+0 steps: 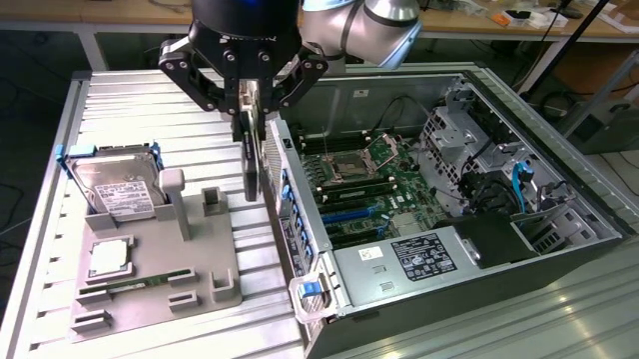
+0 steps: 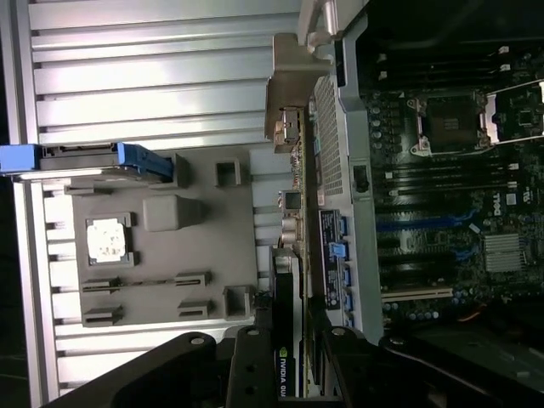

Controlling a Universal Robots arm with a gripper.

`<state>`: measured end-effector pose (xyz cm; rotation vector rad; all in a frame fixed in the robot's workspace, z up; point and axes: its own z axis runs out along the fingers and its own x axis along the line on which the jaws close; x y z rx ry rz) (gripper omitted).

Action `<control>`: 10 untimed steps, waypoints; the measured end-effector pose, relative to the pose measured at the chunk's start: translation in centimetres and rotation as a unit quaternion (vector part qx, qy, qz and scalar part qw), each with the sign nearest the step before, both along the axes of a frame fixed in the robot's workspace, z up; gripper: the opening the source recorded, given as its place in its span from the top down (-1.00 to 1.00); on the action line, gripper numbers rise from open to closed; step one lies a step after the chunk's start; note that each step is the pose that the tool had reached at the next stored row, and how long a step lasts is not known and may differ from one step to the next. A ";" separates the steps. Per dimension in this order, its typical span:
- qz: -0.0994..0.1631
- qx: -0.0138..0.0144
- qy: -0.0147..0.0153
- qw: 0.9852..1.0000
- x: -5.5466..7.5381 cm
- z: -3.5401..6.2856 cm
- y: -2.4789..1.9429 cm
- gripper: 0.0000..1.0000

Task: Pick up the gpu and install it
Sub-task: 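Pick up the gpu and move the gpu toward the slot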

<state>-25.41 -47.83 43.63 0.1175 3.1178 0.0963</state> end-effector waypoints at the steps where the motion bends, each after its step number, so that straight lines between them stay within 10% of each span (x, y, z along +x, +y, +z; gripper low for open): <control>1: 0.000 0.000 0.000 1.000 0.2 0.00 0.00 0.47; 10: 0.000 0.000 0.000 1.000 1.8 0.00 0.00 0.47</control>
